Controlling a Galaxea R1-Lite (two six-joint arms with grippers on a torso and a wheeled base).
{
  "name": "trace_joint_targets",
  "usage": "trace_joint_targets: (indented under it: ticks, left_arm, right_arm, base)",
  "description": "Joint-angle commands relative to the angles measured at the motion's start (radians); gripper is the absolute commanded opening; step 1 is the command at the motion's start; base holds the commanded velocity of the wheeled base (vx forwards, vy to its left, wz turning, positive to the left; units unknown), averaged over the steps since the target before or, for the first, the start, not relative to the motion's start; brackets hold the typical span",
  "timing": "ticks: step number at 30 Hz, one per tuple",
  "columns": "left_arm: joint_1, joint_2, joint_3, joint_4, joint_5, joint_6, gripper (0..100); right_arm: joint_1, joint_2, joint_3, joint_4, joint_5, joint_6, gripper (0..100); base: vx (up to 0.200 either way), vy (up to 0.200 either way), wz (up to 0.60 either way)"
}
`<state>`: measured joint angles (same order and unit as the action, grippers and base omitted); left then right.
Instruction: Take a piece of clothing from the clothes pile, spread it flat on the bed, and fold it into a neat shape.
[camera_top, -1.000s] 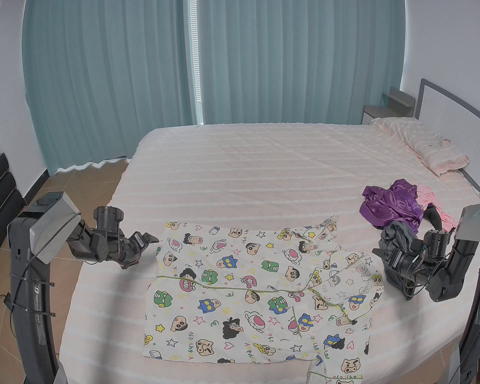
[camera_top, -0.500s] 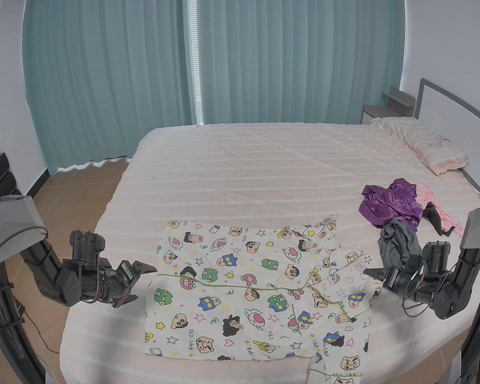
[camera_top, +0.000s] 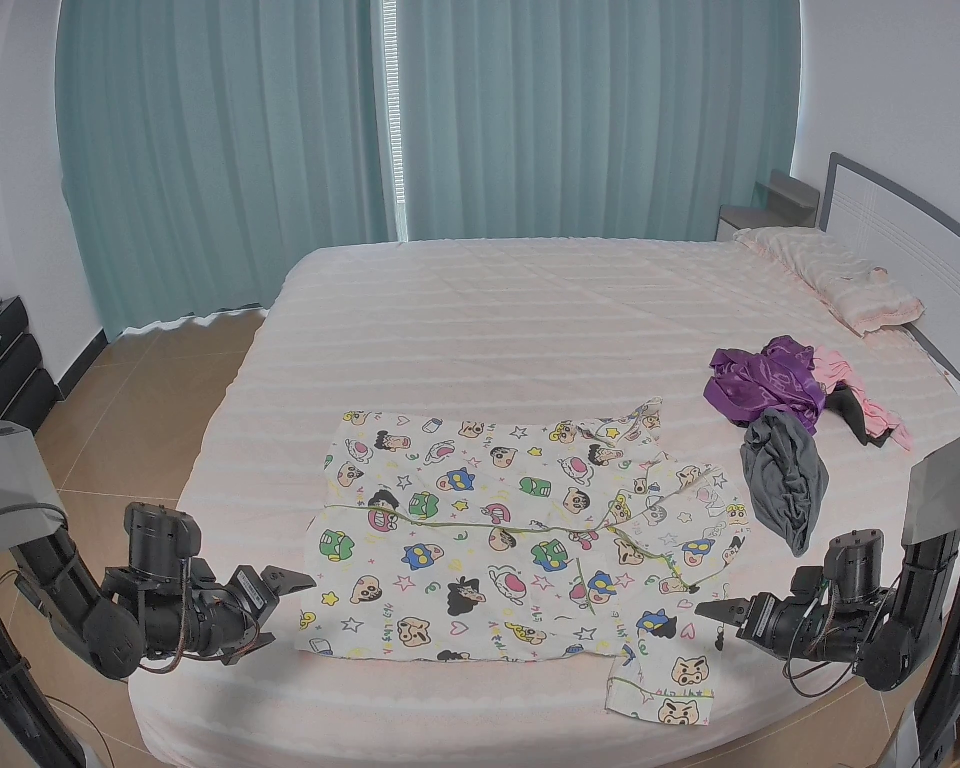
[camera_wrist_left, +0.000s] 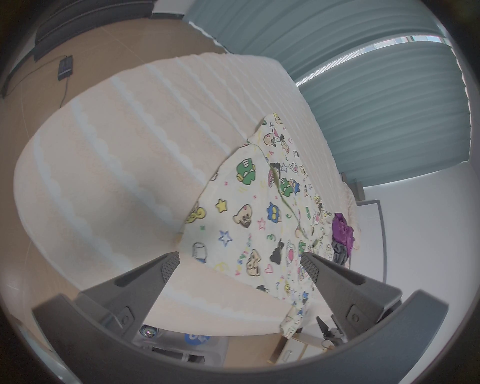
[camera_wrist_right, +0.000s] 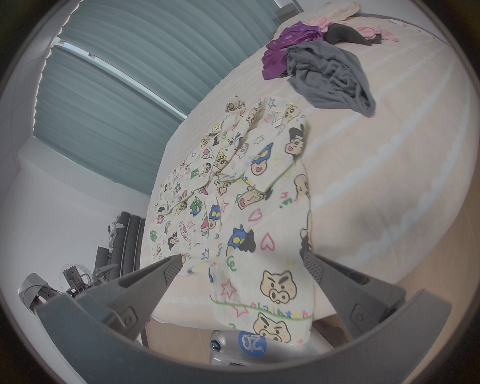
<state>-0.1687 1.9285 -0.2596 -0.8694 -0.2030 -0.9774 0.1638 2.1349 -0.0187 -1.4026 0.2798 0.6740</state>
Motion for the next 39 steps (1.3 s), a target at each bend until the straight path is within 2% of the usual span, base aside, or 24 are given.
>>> trace_joint_targets:
  ticks: [1, 8, 12, 15, 20, 24, 25, 34, 35, 39]
  left_arm:
    - [-0.115, 0.138, -0.001, -0.043, 0.155, -0.017, 100]
    - [-0.235, 0.228, -0.033, -0.123, 0.309, -0.092, 100]
    - [-0.288, 0.333, -0.036, -0.215, 0.436, -0.086, 100]
    - [-0.311, 0.379, -0.033, -0.267, 0.482, -0.055, 100]
    - [-0.311, 0.403, -0.079, -0.270, 0.494, -0.029, 100]
    - [-0.310, 0.422, -0.109, -0.266, 0.519, -0.020, 100]
    - [-0.310, 0.429, -0.113, -0.266, 0.525, 0.006, 100]
    - [-0.304, 0.471, -0.167, -0.267, 0.574, 0.031, 100]
    - [-0.302, 0.472, -0.176, -0.267, 0.577, 0.033, 0]
    - [-0.304, 0.478, -0.176, -0.270, 0.591, 0.031, 0]
  right_arm:
    - [0.008, 0.063, 0.019, -0.027, -0.005, 0.001, 100]
    - [0.016, 0.065, 0.019, -0.027, -0.014, 0.002, 100]
    - [0.019, 0.076, 0.019, -0.030, -0.047, 0.001, 100]
    - [0.023, 0.077, 0.019, -0.035, -0.048, 0.001, 100]
    - [0.028, 0.076, 0.019, -0.032, -0.053, 0.002, 100]
    - [0.046, 0.079, 0.019, -0.033, -0.094, 0.004, 100]
    - [0.062, 0.086, 0.019, -0.032, -0.119, 0.006, 100]
    - [0.114, 0.155, 0.019, -0.044, -0.175, 0.001, 100]
    - [0.123, 0.172, 0.019, -0.049, -0.186, -0.001, 100]
    - [0.141, 0.203, 0.019, -0.047, -0.208, -0.004, 100]
  base:
    - [0.000, 0.000, 0.00]
    - [0.000, 0.000, 0.00]
    - [0.000, 0.000, 0.00]
    - [0.000, 0.000, 0.00]
    - [0.000, 0.000, 0.00]
    - [0.000, 0.000, 0.00]
    - [0.000, 0.000, 0.00]
    - [0.000, 0.000, 0.00]
    - [0.000, 0.000, 0.00]
    - [0.000, 0.000, 0.00]
